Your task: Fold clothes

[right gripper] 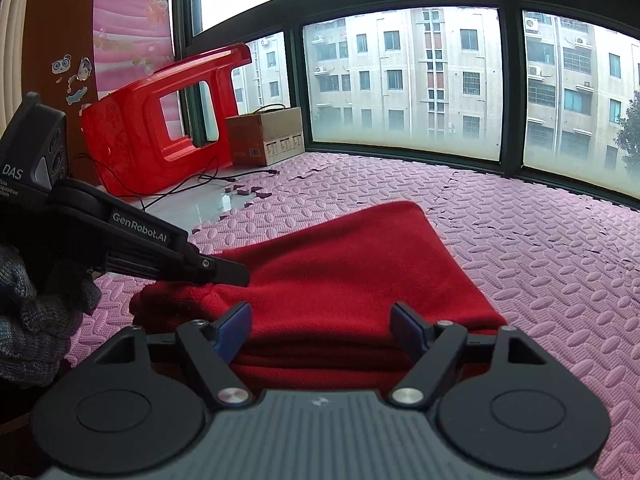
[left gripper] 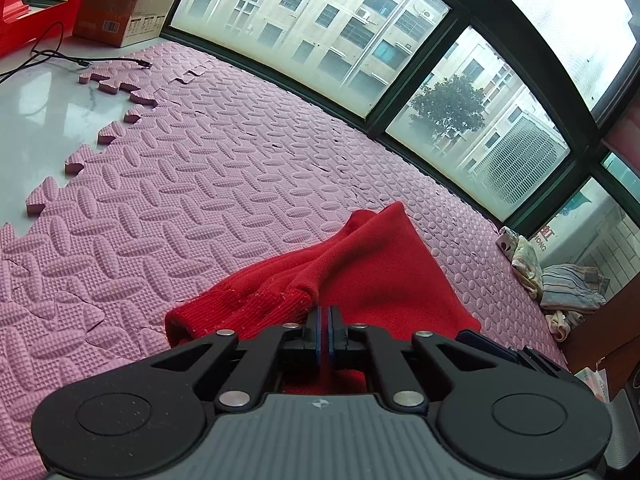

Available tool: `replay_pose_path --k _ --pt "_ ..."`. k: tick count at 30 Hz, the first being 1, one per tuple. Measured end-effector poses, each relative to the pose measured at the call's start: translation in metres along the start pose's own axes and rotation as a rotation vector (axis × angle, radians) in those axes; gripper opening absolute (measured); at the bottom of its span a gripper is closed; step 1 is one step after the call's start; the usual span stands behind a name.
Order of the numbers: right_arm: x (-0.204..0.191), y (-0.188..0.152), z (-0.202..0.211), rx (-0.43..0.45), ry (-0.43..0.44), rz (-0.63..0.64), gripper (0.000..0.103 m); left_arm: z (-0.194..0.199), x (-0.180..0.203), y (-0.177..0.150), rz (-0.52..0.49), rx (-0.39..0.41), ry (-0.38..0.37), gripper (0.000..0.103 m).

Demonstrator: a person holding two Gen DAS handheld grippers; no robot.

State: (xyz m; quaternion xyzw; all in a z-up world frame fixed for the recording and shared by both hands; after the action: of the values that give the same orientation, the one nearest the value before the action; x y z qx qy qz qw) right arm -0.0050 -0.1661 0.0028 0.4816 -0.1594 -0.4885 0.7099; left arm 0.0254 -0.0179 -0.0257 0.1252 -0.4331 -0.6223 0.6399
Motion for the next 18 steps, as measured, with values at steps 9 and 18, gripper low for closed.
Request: replay_pose_path --k 9,18 --pt "-0.004 0.002 0.0 -0.014 0.027 -0.02 0.07 0.0 0.0 0.0 0.0 0.001 -0.001 0.006" --pt "-0.03 -0.013 -0.017 -0.051 0.057 0.086 0.07 0.0 0.0 -0.001 0.003 -0.001 -0.005 0.006"
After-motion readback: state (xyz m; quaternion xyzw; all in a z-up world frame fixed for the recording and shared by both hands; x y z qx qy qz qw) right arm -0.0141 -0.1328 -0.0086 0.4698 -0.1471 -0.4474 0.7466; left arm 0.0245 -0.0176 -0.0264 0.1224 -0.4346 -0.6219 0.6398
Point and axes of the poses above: each gripper's, at about its wrist camera, not at the fingertips, and z roughly against the way its jaws point, x to its right, y to its top, the point moved 9 cm from there along -z, roughly the way its jaws point, and after that the axes turned 10 degrees about -z, right-handed, at the moved point
